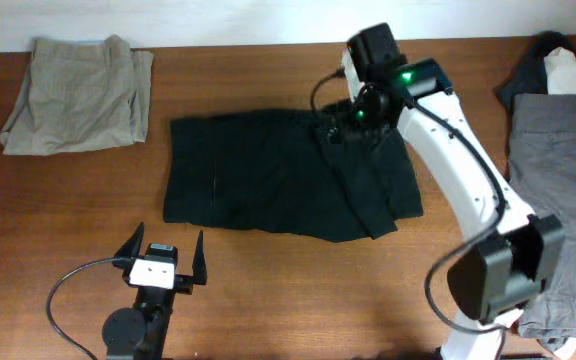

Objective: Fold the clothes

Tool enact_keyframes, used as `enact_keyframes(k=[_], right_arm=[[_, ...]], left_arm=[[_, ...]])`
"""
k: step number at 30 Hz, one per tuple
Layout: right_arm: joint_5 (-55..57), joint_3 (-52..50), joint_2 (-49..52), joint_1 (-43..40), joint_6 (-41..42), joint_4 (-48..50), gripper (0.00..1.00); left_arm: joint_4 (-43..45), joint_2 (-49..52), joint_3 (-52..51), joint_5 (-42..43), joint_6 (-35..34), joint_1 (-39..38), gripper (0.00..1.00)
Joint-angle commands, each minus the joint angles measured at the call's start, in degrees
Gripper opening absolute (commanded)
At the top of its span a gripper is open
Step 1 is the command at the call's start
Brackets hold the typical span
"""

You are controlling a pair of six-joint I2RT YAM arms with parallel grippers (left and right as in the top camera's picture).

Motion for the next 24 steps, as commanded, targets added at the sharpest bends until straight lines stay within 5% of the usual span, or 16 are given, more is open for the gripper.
enact_keyframes(k=[1, 6, 9, 17, 24], right_arm=[[-0.83, -5.84, 4.66, -0.50, -0.79, 1.09, 0.88], [-0.79, -7.39, 10.71, 0.35, -0.79, 2.08, 0.82], [-1.14, -7.45, 13.22, 0.50, -0.74, 2.95, 0.62], [-2.93, -11.65, 13.60, 3.52, -0.66, 6.71, 0.59], [2.54, -12.87, 13.60, 3.32, -0.28, 8.39, 0.29]], left_arm=[[-0.07, -0.33, -0.28, 0.63, 0.94, -0.11, 0.99], [-0.09, -0.33, -0.28, 0.61, 0.94, -0.11, 0.99], [-0.09, -0.33, -0.28, 0.61, 0.94, -0.11, 0.99], [-0.09, -0.33, -0.28, 0.61, 0.94, -0.11, 0.99], [-0.09, -0.28, -0.28, 0.52, 0.94, -0.11, 0.99]])
